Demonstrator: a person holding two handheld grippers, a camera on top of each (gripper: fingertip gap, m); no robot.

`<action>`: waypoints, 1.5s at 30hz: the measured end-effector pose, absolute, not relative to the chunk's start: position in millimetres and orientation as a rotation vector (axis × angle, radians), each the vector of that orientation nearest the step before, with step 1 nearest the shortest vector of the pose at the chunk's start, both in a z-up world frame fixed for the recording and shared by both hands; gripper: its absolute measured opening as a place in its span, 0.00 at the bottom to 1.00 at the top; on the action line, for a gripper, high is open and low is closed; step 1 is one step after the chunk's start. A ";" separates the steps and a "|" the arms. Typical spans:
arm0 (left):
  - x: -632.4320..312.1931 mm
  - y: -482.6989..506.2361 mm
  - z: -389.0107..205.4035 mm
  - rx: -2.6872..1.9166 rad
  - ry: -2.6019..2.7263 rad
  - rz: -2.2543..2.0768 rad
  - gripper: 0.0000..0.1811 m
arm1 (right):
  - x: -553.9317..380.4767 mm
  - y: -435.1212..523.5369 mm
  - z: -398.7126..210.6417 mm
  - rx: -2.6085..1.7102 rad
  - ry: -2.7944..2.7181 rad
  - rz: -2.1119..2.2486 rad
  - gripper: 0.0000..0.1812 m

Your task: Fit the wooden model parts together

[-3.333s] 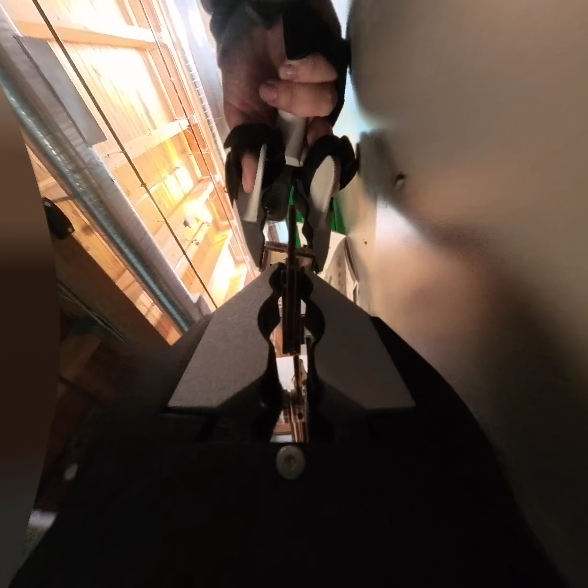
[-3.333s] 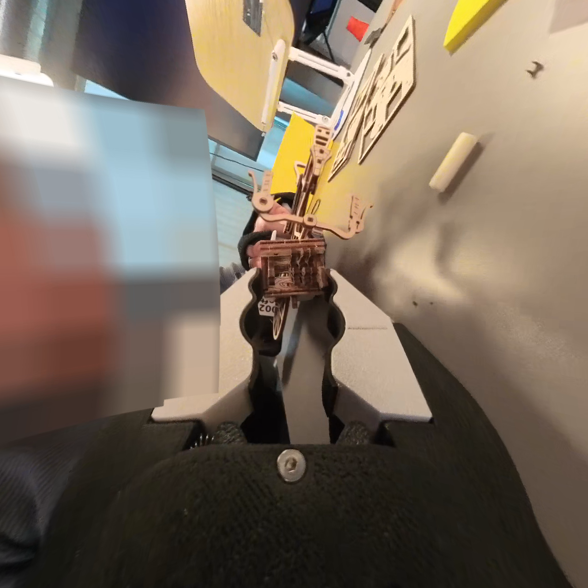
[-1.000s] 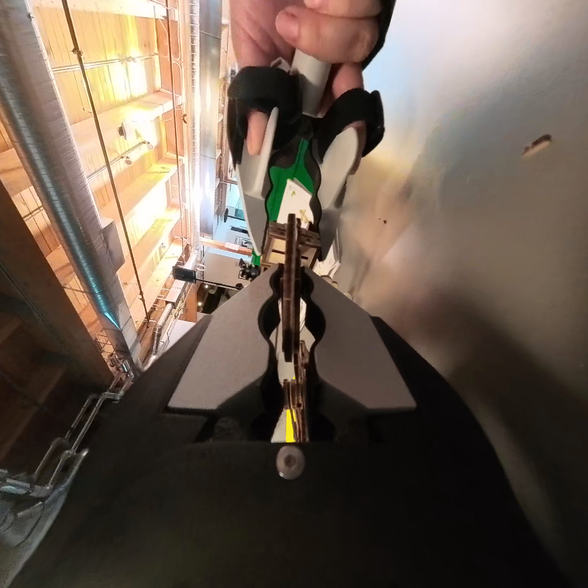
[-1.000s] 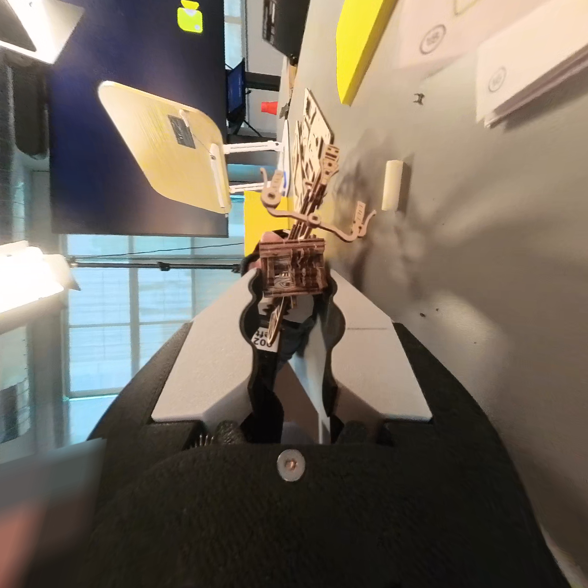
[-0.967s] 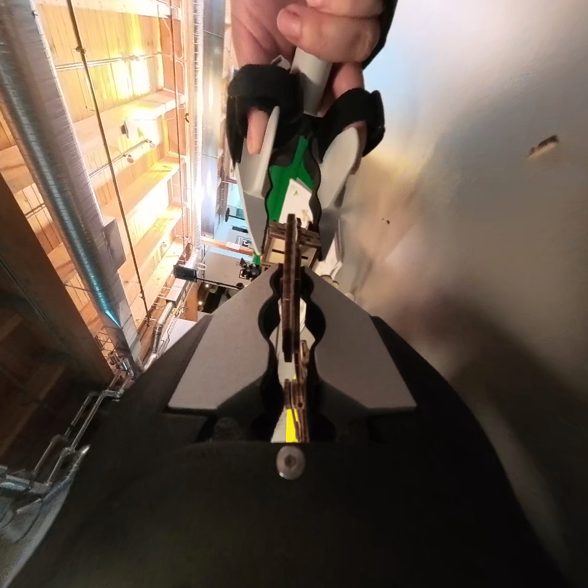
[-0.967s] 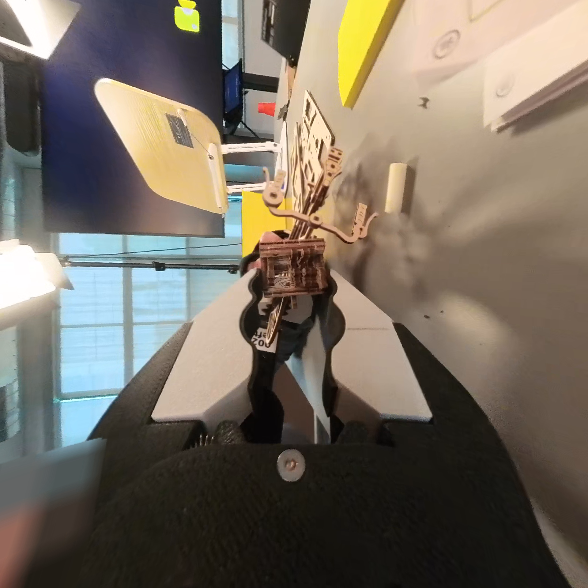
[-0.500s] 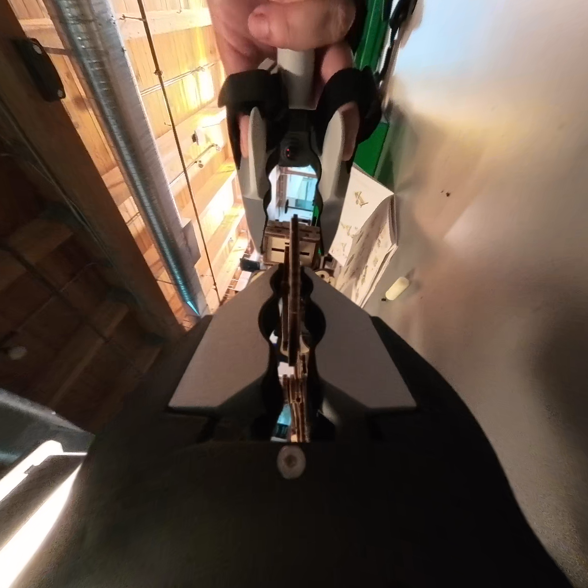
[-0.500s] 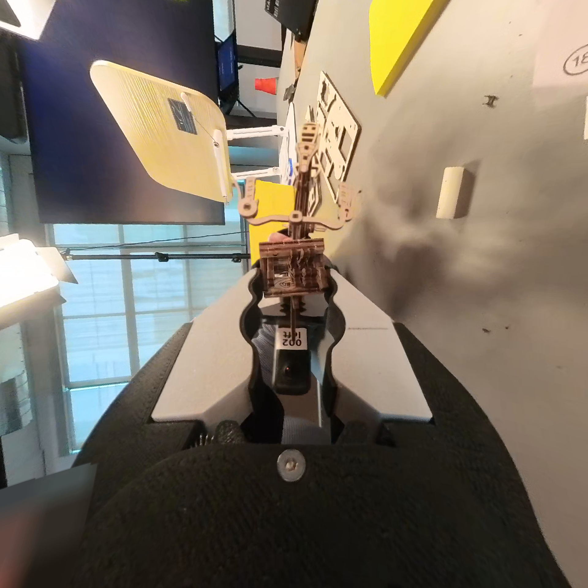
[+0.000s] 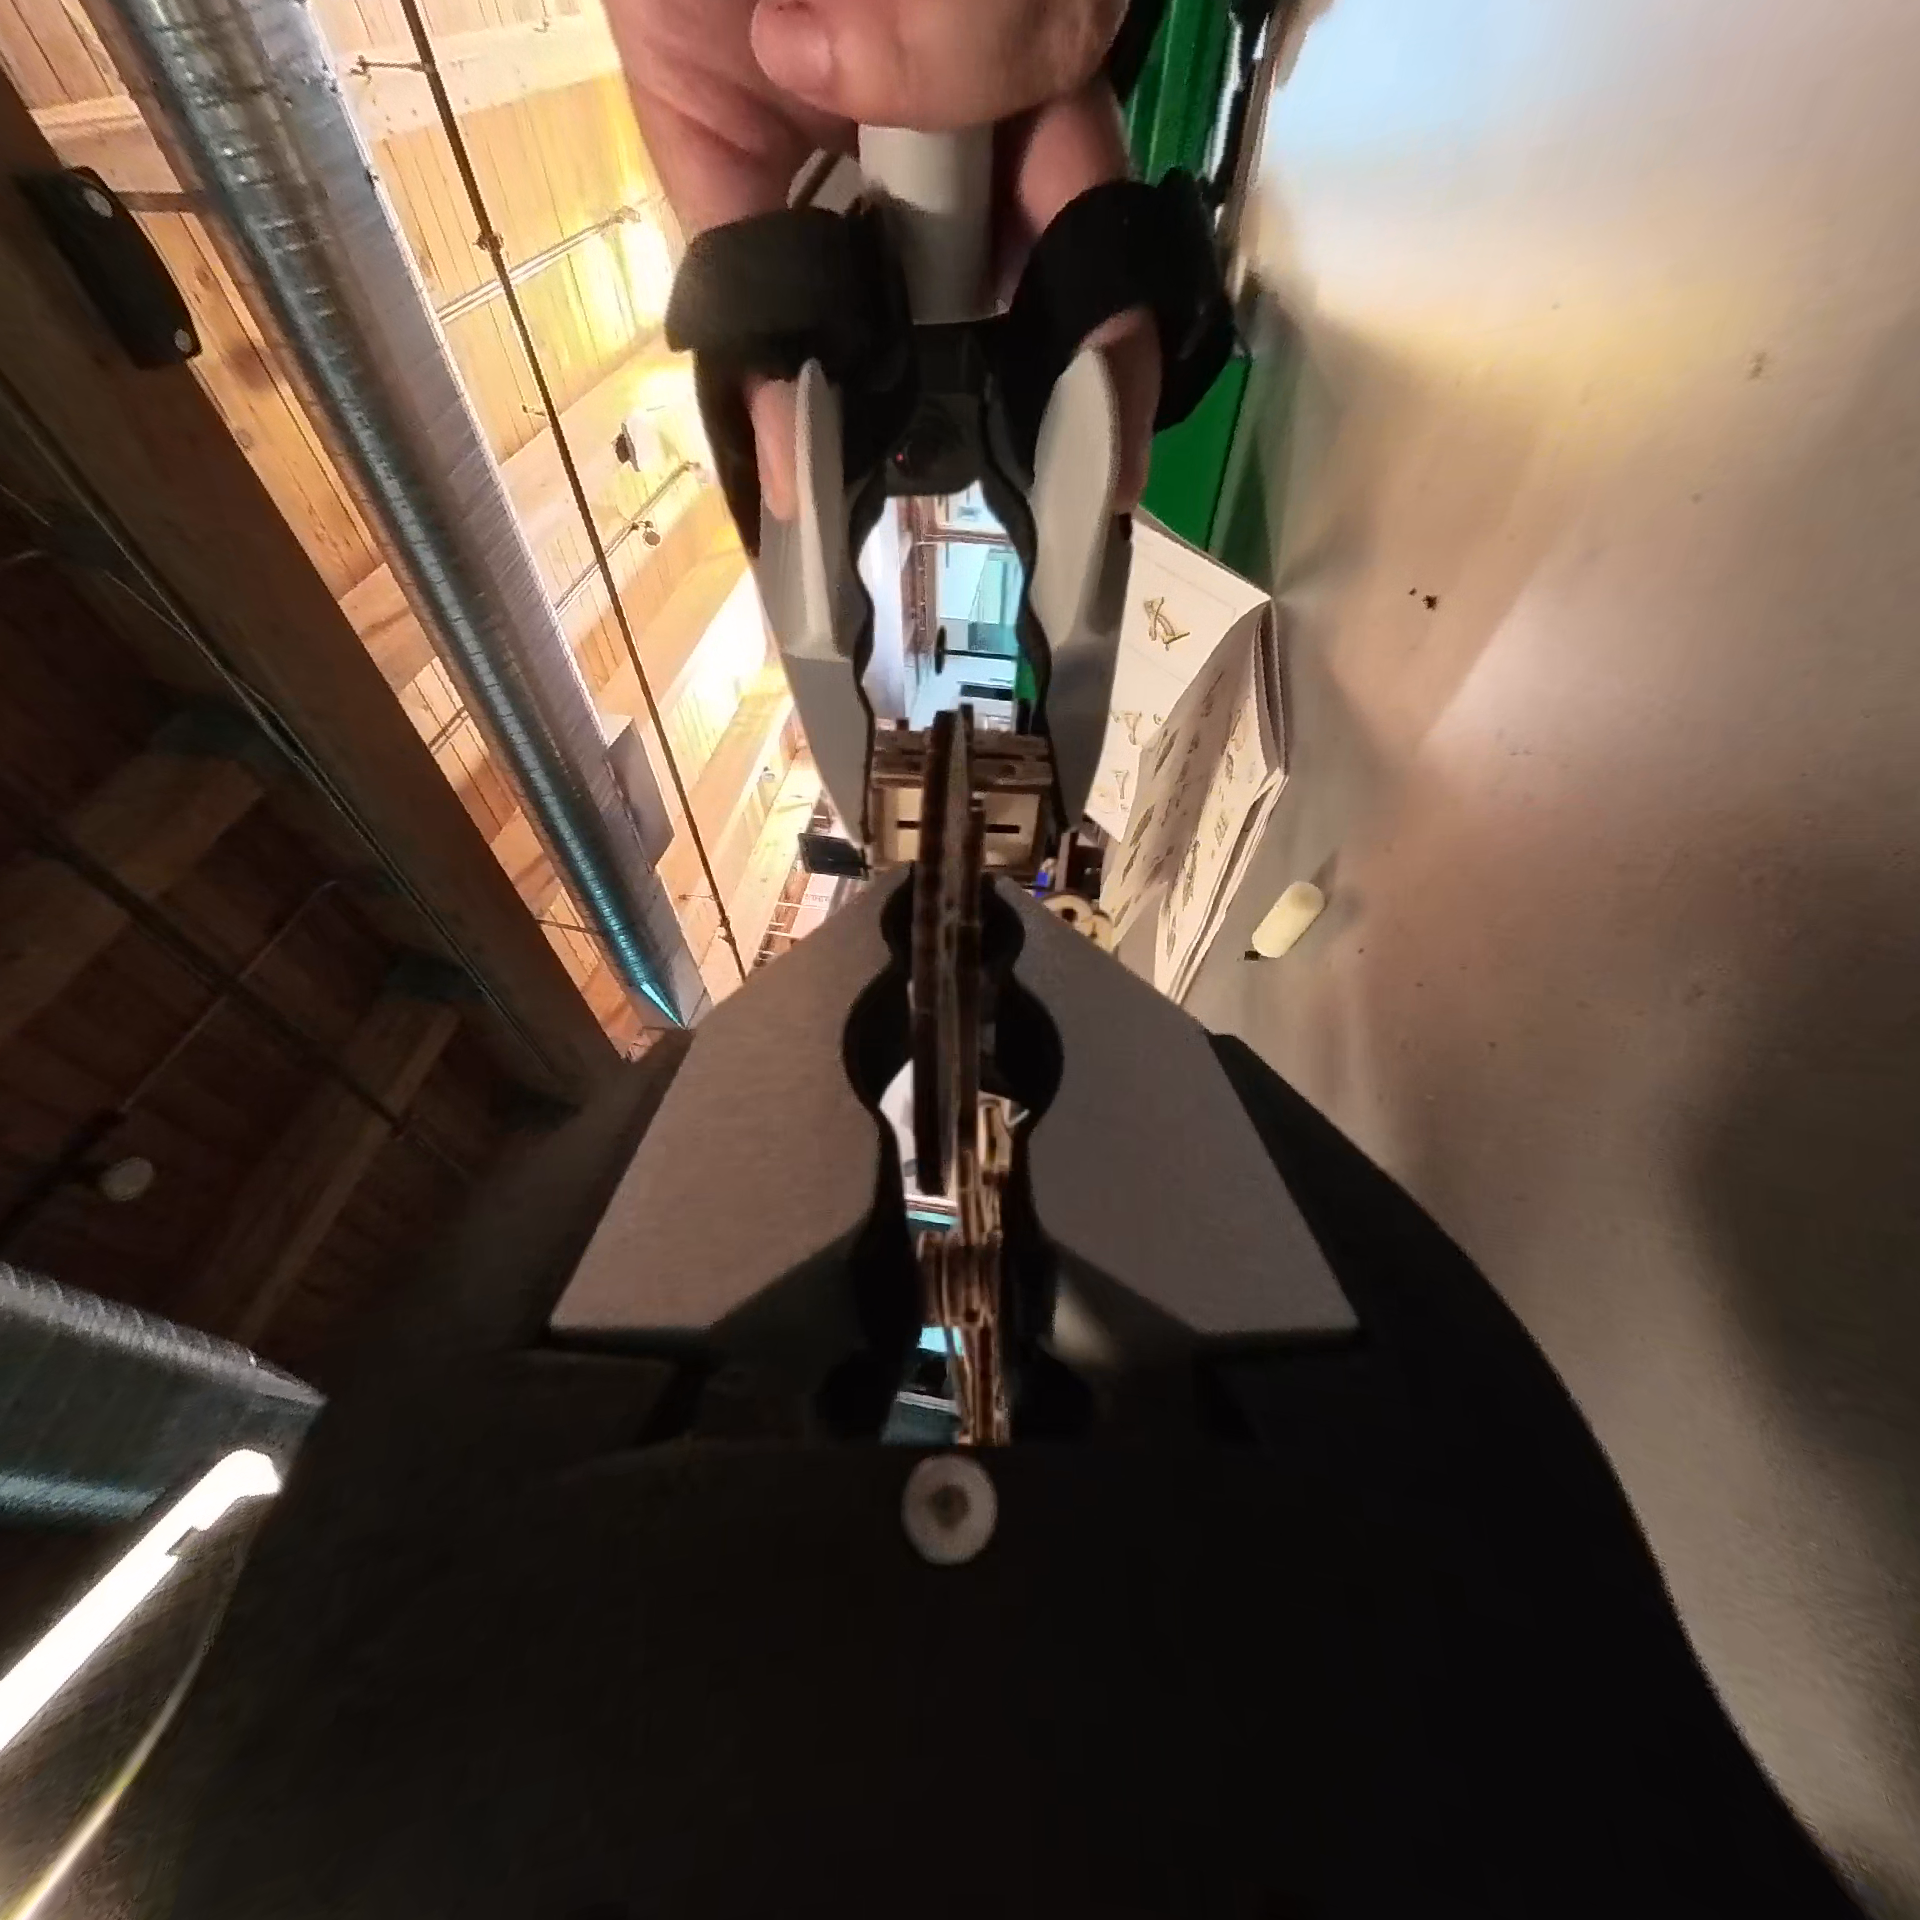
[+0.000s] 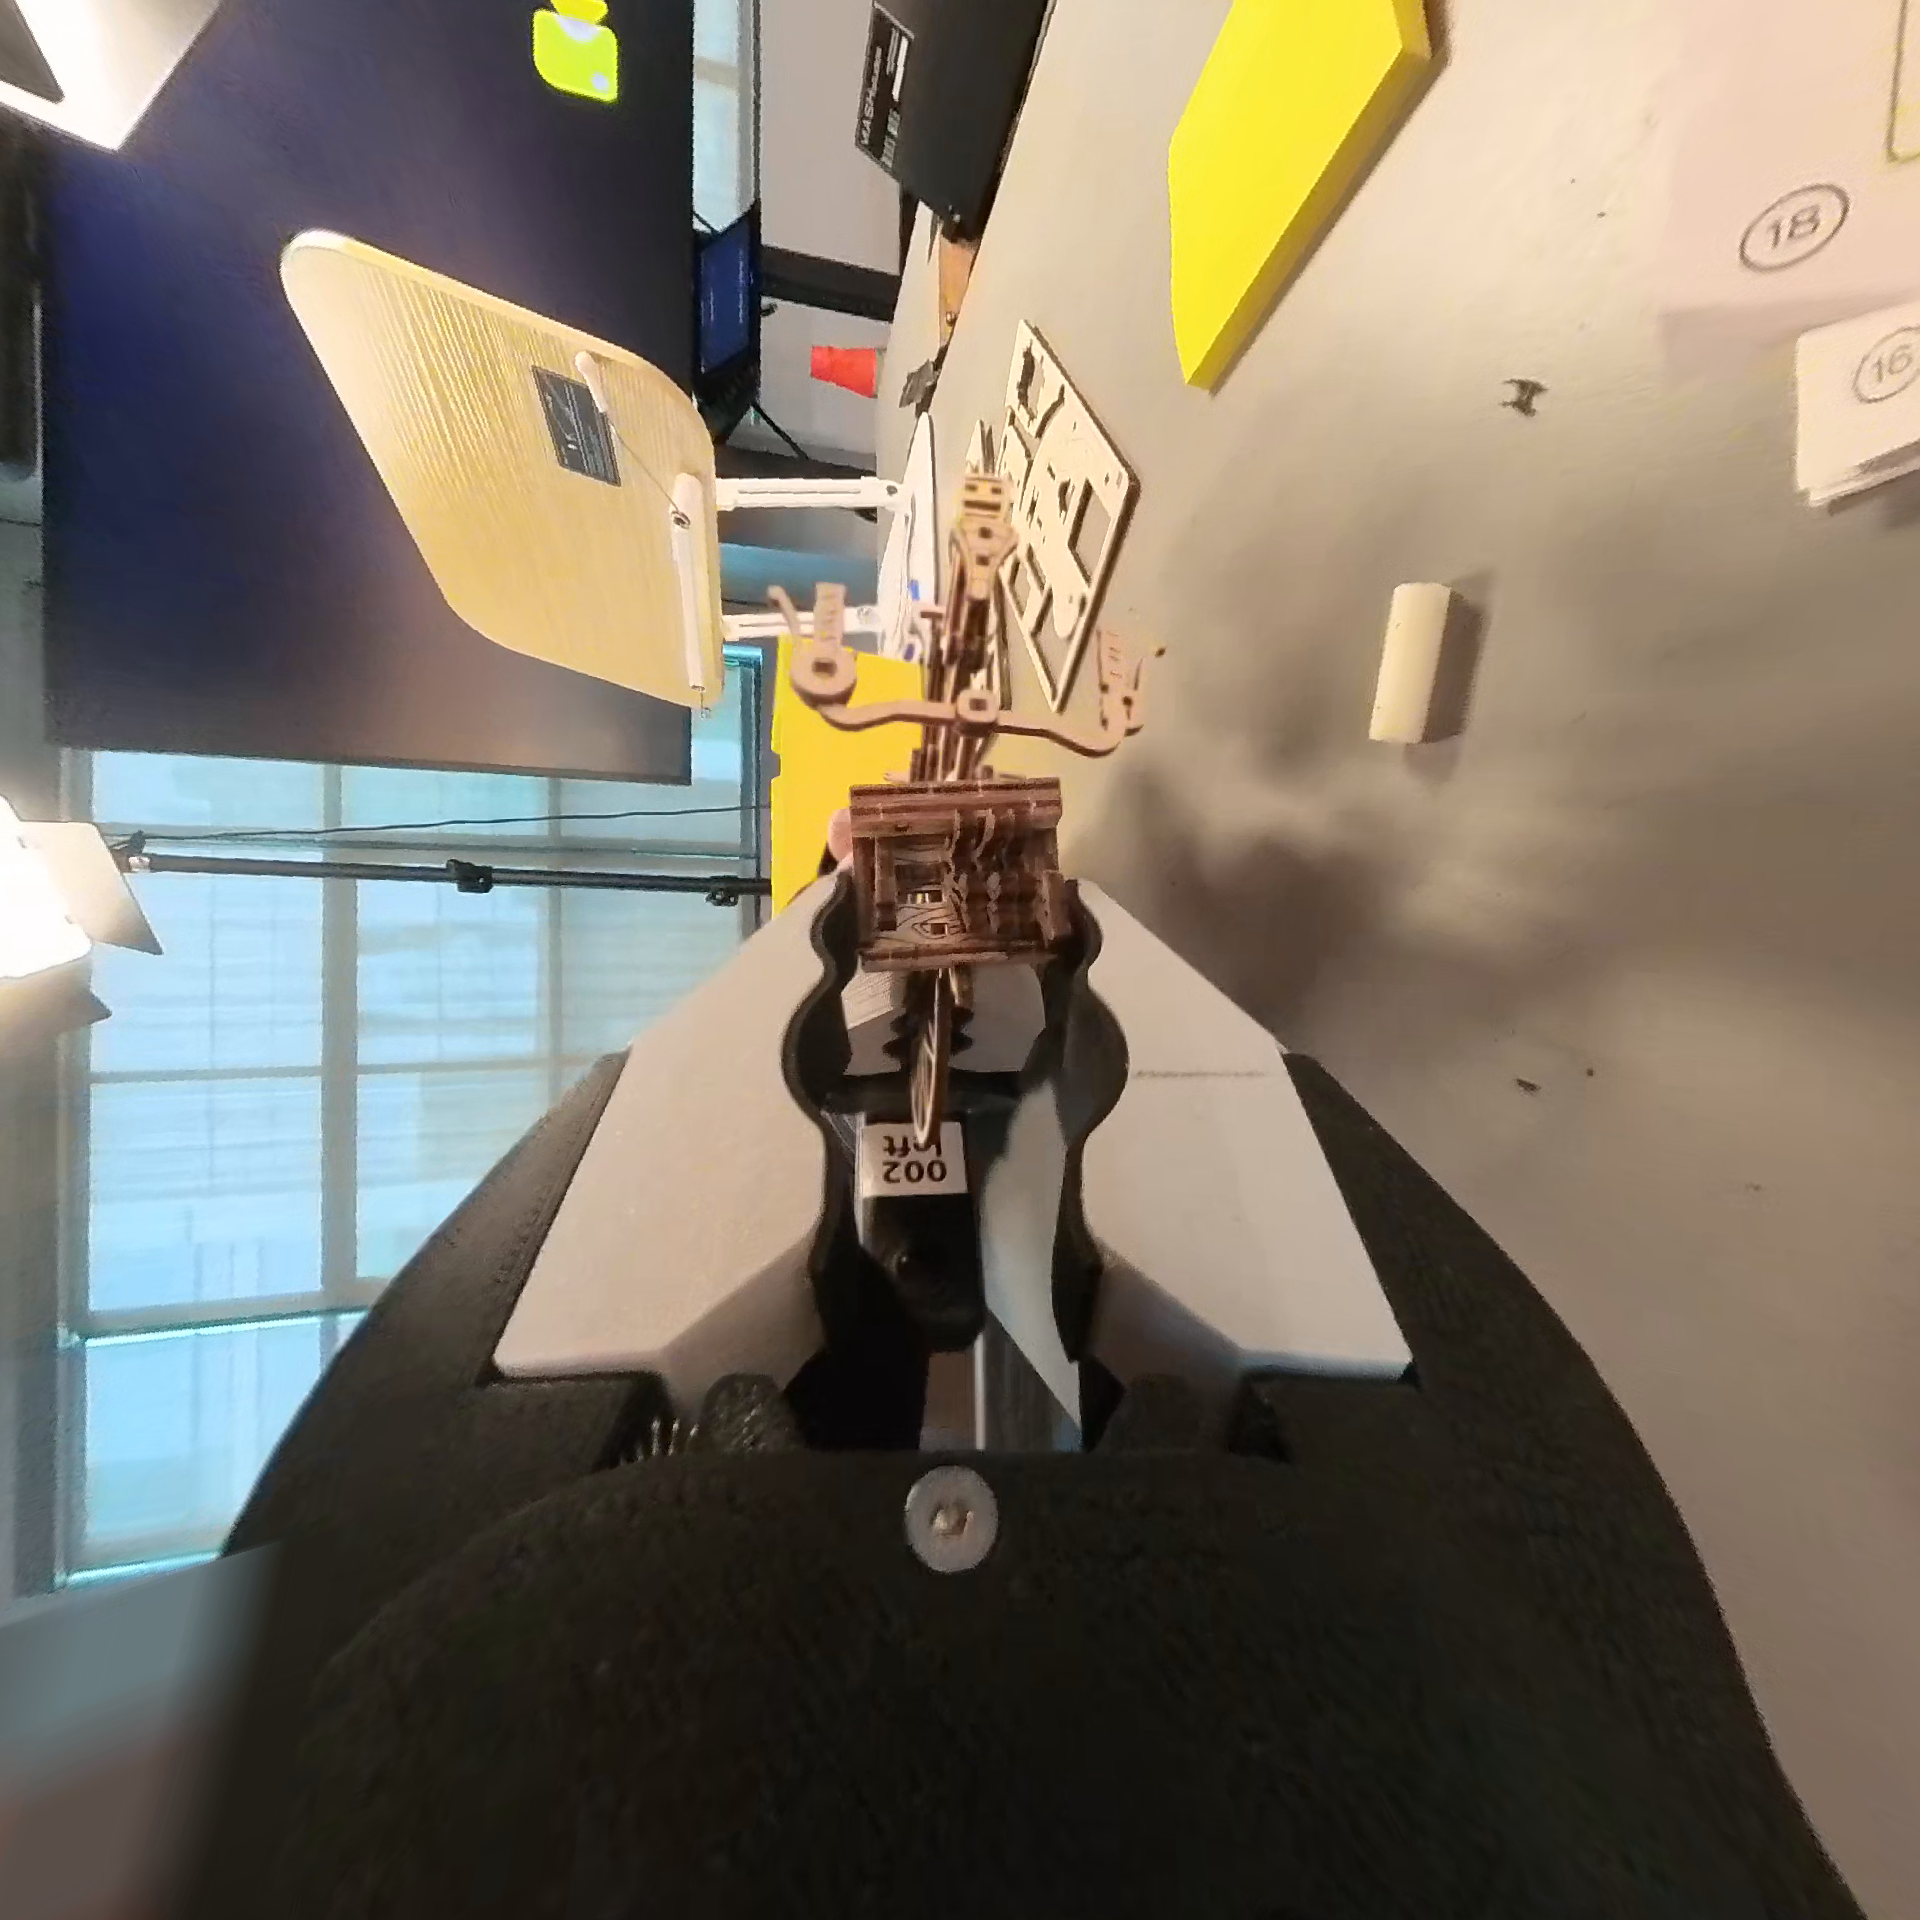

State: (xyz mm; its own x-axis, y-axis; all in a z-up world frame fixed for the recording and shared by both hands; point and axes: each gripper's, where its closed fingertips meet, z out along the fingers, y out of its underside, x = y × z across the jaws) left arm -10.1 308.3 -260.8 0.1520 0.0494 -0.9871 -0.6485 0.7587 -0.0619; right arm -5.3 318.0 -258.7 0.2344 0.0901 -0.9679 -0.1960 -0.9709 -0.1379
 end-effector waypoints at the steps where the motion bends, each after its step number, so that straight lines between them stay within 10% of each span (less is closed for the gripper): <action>1: -10.3 308.6 -260.5 -0.549 1.334 0.538 0.04 | -5.5 318.3 -258.4 -2.269 0.114 1.813 0.20; 45: -10.2 307.7 -259.0 -0.512 1.341 0.571 0.03 | -6.4 317.3 -256.5 -2.275 0.111 1.790 0.20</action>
